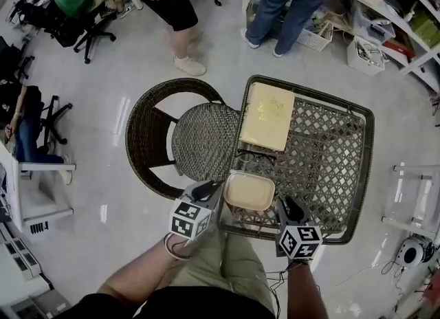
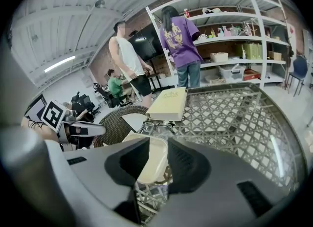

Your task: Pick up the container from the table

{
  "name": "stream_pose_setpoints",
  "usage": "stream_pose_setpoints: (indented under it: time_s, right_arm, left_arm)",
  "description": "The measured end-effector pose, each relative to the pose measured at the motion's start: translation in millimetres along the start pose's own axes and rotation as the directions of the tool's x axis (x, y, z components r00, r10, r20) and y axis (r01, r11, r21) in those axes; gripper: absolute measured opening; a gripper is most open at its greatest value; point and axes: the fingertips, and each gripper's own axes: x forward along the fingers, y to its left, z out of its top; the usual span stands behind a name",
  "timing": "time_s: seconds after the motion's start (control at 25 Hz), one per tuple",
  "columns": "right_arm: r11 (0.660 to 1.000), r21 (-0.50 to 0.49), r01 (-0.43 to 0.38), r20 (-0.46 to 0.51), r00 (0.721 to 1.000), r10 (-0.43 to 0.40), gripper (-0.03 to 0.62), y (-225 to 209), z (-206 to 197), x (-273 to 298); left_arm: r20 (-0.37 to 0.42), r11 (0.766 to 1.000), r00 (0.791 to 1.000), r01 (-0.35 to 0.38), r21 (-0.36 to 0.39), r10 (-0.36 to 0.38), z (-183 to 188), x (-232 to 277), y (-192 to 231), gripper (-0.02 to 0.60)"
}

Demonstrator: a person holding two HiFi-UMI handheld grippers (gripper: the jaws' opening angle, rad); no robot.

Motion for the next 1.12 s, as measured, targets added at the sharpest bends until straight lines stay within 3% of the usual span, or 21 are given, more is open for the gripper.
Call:
stream_pose_setpoints:
  time_s: [0.68,1.12]
  right_arm:
    - [0.996,0.086,-0.007,-0.072,0.997,0.013,0.098,-26,-41,24]
    - [0.985,0.163,-0.061,-0.086,0.993,0.076,0.098,-21,-54,47]
  left_arm:
    - [-0.061,1.0,0.998,0.015,-0.028,-0.017,-25,32,3,0.083]
    - [-0.083,0.999,0.996,0.026,-0.024,-0.028,-36,43,1,0.083]
